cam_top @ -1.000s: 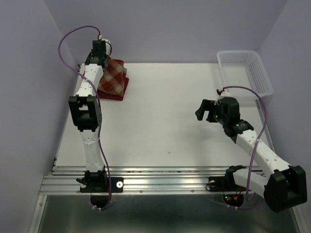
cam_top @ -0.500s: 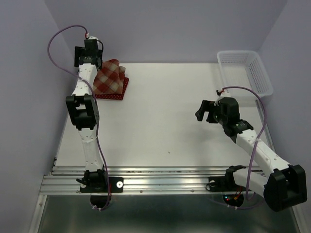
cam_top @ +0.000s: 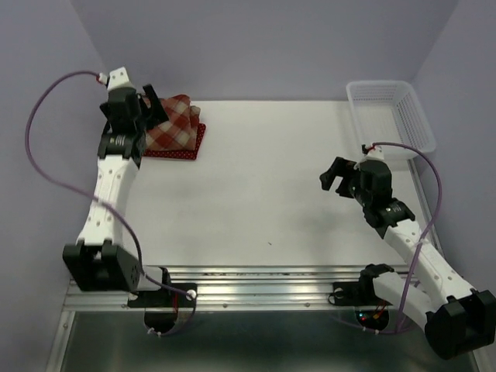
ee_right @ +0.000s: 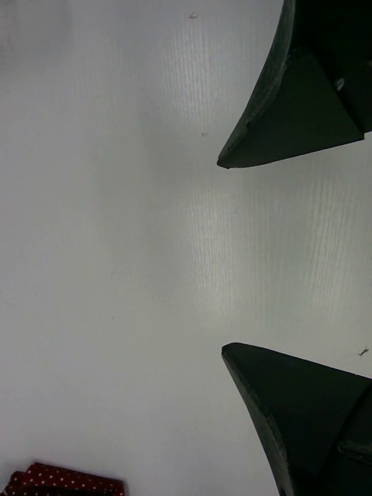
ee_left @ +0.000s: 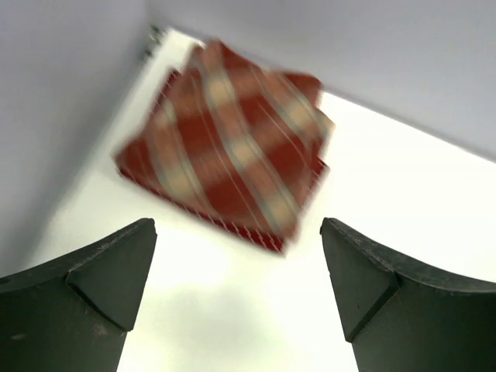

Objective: Fold and stack the skirts
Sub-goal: Neatly place the folded skirt to the corner

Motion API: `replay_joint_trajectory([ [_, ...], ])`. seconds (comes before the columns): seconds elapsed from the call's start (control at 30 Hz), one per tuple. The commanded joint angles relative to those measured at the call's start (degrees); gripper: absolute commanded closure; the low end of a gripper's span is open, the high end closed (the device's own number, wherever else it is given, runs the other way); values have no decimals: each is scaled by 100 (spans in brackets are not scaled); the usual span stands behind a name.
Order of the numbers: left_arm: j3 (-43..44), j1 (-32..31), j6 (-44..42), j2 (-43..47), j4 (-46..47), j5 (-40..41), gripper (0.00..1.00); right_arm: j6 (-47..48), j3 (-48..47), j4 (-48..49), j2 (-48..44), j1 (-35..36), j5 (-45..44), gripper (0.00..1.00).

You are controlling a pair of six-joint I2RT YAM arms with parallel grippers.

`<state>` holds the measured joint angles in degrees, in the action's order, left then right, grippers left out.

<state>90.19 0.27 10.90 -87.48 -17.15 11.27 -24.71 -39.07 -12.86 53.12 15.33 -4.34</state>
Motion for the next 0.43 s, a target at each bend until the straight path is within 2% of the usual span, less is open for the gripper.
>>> replay_joint_trajectory([
  [0.0, -2457, -440, 1678, 1862, 1194, -458, 1, -245, 118, 38, -398, -22, -559, 0],
  [0.03, -3298, -536, 1836, 2441, 1388, -389, 1, -236, 145, 38, -451, -22, -707, 0],
  [0.13, -4385, -572, 2030, 3297, 1311, -179, 1, -166, 338, 117, -715, -22, -849, 0],
  [0.23, -4843, -581, 2188, 3615, 1214, 279, 1, -192, 672, 362, -978, -22, -876, 0],
  [0.4, -4678, -590, 2189, 3703, 1284, -80, 1, -157, 954, 829, -1234, -22, -761, 0],
])
